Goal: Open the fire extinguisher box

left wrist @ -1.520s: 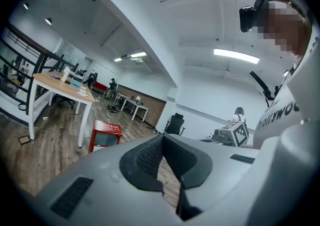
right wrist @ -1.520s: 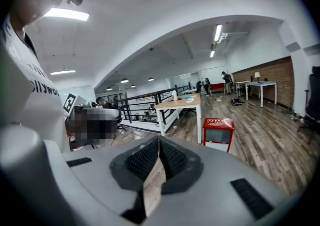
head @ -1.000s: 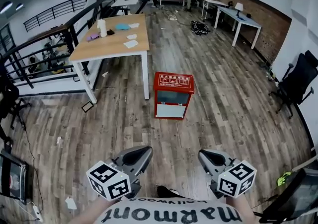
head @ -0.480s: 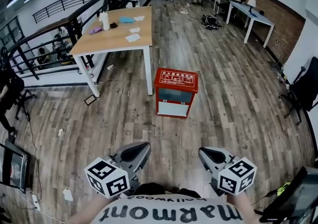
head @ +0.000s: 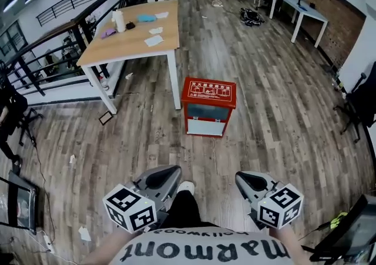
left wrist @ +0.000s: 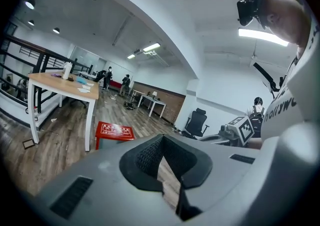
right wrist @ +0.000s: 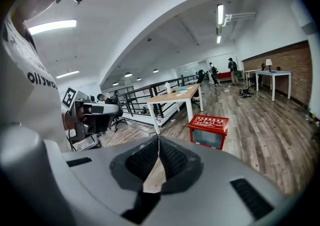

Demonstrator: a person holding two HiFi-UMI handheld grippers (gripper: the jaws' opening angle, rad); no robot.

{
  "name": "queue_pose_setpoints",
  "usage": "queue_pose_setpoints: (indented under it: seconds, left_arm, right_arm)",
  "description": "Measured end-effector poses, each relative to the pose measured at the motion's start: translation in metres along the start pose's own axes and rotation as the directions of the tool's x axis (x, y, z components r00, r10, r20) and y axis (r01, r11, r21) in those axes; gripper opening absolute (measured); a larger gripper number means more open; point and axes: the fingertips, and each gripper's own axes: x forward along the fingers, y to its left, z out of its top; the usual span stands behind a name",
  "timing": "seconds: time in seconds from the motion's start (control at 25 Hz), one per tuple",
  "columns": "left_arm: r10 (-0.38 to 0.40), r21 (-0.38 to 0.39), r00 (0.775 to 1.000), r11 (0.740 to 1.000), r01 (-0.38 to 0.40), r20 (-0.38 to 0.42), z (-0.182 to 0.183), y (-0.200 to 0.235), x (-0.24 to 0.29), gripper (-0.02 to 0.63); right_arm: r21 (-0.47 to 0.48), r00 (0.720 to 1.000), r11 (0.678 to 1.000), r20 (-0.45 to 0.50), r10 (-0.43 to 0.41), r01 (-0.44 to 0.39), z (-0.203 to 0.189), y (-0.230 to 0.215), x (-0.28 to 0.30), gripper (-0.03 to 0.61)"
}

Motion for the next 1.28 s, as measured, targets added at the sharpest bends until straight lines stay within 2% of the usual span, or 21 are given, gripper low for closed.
queue_pose_setpoints:
  seconds: [0.16, 0.36, 0.68, 0.88, 1.28]
  left_arm:
    - [-0.027, -0.036, 1.000, 0.999, 0.028, 0.009, 0.023, 0.027, 0.032, 0.006]
    - [-0.056, -0.003, 0.998, 0.998, 0.056, -0.021, 0.048, 0.057, 0.063, 0.006]
    - [-0.105, -0.035, 0.993, 0.994, 0.103, -0.057, 0.073, 0.110, 0.092, 0.006]
    - [-0.126, -0.034, 0.990, 0.992, 0.124, -0.068, 0.090, 0.144, 0.104, 0.006]
    - [-0.151, -0.013, 0.988, 0.989, 0.150, -0.040, 0.126, 0.197, 0.128, 0.006]
  right_arm:
    - [0.036, 0.998, 0.998, -0.014, -0.056, 0.056, 0.010, -0.028, 0.009, 0.011]
    - [0.050, 0.995, 0.994, -0.008, -0.097, 0.097, 0.040, -0.054, 0.035, 0.011]
    - [0.074, 0.991, 0.988, -0.025, -0.134, 0.135, 0.074, -0.081, 0.084, 0.011]
    - [0.052, 0.990, 0.989, -0.024, -0.141, 0.142, 0.099, -0.086, 0.119, 0.011]
    - [0.023, 0.984, 0.984, -0.003, -0.179, 0.179, 0.137, -0.102, 0.165, 0.011]
